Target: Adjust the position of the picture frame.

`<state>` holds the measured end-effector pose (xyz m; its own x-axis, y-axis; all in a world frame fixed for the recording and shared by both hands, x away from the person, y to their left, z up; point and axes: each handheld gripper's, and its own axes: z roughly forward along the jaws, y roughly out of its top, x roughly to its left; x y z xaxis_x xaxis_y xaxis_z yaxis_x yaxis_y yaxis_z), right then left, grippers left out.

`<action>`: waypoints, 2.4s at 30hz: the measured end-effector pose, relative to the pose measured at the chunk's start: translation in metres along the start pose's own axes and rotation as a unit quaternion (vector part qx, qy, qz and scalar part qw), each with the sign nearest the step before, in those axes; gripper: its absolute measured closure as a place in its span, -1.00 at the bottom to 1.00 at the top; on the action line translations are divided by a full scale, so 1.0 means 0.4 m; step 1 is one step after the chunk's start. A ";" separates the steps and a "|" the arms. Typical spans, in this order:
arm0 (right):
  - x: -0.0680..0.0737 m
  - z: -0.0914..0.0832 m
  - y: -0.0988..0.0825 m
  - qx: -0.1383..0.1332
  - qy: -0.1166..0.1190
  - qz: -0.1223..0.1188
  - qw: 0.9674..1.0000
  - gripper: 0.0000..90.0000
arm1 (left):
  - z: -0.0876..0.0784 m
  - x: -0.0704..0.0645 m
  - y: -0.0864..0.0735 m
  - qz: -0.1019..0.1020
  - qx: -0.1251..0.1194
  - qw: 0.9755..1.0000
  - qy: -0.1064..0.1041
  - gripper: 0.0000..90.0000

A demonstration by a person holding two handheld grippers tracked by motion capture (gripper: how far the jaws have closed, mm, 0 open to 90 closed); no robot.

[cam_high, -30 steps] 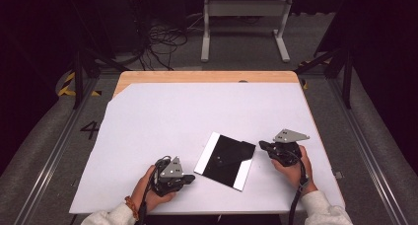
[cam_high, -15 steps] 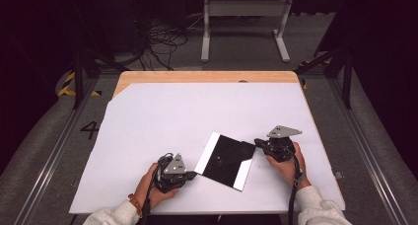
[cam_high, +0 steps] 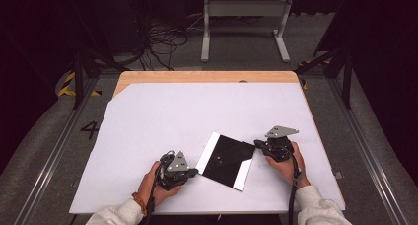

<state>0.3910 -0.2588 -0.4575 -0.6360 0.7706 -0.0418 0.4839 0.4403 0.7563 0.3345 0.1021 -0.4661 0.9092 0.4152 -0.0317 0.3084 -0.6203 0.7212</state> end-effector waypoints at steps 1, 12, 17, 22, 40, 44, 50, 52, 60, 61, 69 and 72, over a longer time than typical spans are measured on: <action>0.000 0.000 0.000 0.000 0.000 0.000 1.000 1.00 | 0.000 0.000 0.000 0.000 0.000 1.000 0.000 1.00; -0.004 -0.005 -0.004 0.002 0.007 -0.010 1.000 1.00 | 0.004 0.005 0.011 0.004 0.007 1.000 0.022 1.00; -0.004 -0.008 -0.005 0.004 0.008 -0.012 1.000 1.00 | 0.005 0.016 0.011 -0.009 0.005 1.000 0.021 1.00; -0.002 -0.012 -0.005 0.009 0.009 -0.019 1.000 1.00 | 0.006 0.033 0.016 -0.010 0.007 0.999 0.033 1.00; 0.027 -0.019 -0.011 0.009 0.032 -0.035 0.999 1.00 | 0.010 0.113 0.022 -0.037 0.002 0.998 0.055 1.00; 0.058 -0.015 -0.001 0.019 0.022 -0.060 0.998 1.00 | 0.010 0.126 0.022 -0.043 0.001 0.998 0.056 1.00; 0.057 -0.016 -0.007 0.013 0.037 -0.050 0.998 1.00 | 0.012 0.138 0.025 -0.043 0.002 0.997 0.066 1.00; 0.059 -0.016 -0.006 0.014 0.037 -0.050 0.998 1.00 | 0.012 0.140 0.025 -0.042 0.001 0.997 0.067 1.00; 0.064 -0.016 -0.007 0.013 0.039 -0.054 0.998 1.00 | 0.017 0.150 0.030 -0.045 0.001 0.997 0.070 1.00; 0.065 -0.017 -0.006 0.014 0.039 -0.056 0.998 1.00 | 0.018 0.151 0.031 -0.046 0.001 0.997 0.069 1.00; 0.066 -0.022 -0.012 0.012 0.047 -0.055 0.997 1.00 | 0.021 0.157 0.033 -0.048 -0.001 0.996 0.077 1.00; 0.069 -0.026 -0.014 0.013 0.049 -0.058 0.997 1.00 | 0.022 0.156 0.033 -0.047 -0.002 0.996 0.079 1.00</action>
<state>0.3644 -0.2449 -0.4562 -0.7434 0.6658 -0.0635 0.4183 0.5368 0.7327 0.3979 0.1140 -0.4646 0.8208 0.5711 0.0099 0.3885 -0.5710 0.7232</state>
